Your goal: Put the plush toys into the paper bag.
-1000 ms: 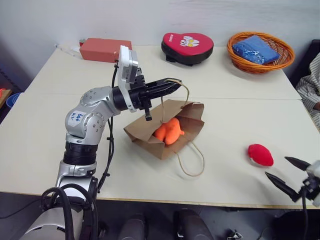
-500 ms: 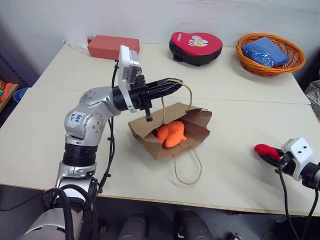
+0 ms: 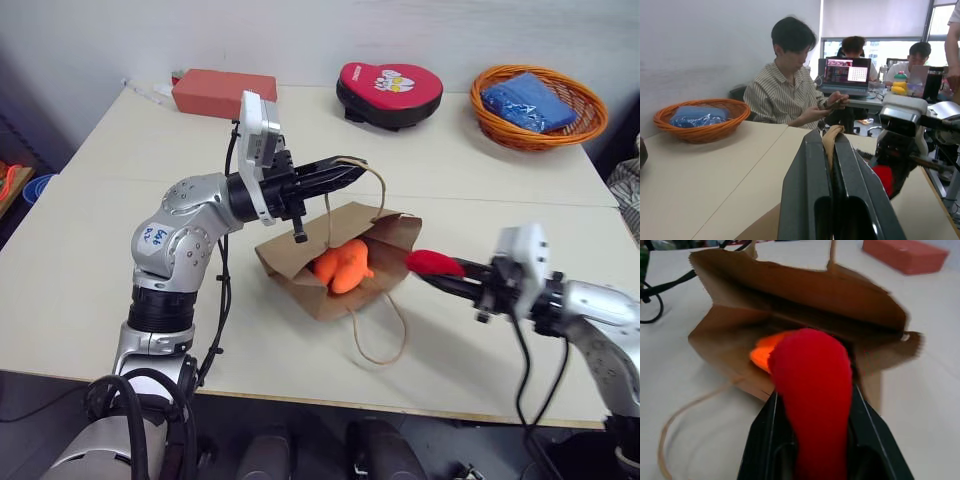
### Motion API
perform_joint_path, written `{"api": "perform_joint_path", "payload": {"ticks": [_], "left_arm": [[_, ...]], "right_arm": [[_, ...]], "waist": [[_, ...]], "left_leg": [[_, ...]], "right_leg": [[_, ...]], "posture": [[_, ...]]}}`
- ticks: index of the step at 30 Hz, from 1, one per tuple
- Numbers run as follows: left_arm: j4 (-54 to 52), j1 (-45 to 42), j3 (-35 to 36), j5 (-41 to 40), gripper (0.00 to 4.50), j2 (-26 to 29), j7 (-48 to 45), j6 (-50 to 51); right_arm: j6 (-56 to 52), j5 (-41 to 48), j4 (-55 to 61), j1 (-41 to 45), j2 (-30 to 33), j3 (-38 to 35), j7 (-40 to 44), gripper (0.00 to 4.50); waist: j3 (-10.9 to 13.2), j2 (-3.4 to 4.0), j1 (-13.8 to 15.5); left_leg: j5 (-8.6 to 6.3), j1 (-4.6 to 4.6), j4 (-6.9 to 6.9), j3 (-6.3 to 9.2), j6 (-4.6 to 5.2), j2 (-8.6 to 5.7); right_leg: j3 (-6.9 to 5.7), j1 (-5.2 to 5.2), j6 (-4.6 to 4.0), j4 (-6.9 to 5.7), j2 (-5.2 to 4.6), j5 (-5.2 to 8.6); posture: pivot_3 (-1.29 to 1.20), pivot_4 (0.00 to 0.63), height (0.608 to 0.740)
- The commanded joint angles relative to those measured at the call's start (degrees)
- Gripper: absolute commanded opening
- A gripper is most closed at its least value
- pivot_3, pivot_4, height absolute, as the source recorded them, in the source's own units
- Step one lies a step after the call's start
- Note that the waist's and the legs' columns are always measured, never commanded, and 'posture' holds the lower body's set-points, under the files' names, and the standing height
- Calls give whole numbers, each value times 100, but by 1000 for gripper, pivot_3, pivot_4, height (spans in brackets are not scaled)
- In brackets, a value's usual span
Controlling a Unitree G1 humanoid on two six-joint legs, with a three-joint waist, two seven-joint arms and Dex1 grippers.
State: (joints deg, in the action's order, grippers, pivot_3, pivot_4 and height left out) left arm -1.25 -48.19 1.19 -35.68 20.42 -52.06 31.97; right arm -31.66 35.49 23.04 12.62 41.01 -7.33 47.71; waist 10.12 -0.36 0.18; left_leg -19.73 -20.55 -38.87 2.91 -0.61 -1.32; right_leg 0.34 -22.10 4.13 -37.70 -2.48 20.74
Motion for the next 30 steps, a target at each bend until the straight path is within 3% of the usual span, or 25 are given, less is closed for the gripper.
{"api": "perform_joint_path", "payload": {"ticks": [1, 3, 10, 17, 23, 26, 30], "left_arm": [[-101, -145, 35, -70, 0, -63, 27, -33], [-88, -154, 46, -76, 0, -95, 43, -33], [-98, -168, 70, -84, 0, -165, 55, -34], [-68, -153, 83, -67, 0, -175, 61, -75], [-79, -141, 134, -67, 0, -129, 75, -80], [-65, -139, 168, -65, 0, -125, 95, -88], [-89, -147, 216, -125, 0, -177, 161, -58]], "right_arm": [[-704, -107, 305, 479, -391, 589, -800, 436], [-777, -397, 256, 721, -566, 998, -964, 436], [-1030, -1234, -315, 1487, -1545, 1706, -1971, 436], [-845, -1402, -458, 1970, -2038, 2092, -1682, 436], [-165, -1279, -461, 2006, -1799, 2186, -603, 436], [-402, -1351, -972, 2147, -1873, 2235, -554, 436], [85, -1744, -1806, 2410, -2282, 2372, -689, 436]], "waist": [[-1, 2, 19], [-1, 1, 48], [-1, 1, -22], [-1, 2, -65], [-1, 1, -57], [-1, 1, -54], [-1, 1, -85]], "left_leg": [[0, -23, -10, 0, 1, -5], [0, -80, -30, 2, 1, -7], [0, -80, -25, 2, 1, -7], [0, -80, -21, 0, 1, -7], [0, -81, -22, -1, 1, -9], [0, -81, -23, -1, 1, -9], [0, -81, -24, -1, 1, -9]], "right_leg": [[0, -24, 0, -9, -4, 0], [-2, -74, 0, -26, -5, 0], [-2, -77, -1, -26, -4, 0], [1, -87, -1, -34, -1, 0], [1, -87, 0, -32, -1, 0], [1, -86, 0, -33, -2, 0], [1, -89, -1, -37, -2, 0]], "posture": [[0, 150, 740], [0, 150, 740], [0, 150, 740], [0, 150, 740], [0, 150, 740], [0, 150, 740], [0, 150, 740]]}}
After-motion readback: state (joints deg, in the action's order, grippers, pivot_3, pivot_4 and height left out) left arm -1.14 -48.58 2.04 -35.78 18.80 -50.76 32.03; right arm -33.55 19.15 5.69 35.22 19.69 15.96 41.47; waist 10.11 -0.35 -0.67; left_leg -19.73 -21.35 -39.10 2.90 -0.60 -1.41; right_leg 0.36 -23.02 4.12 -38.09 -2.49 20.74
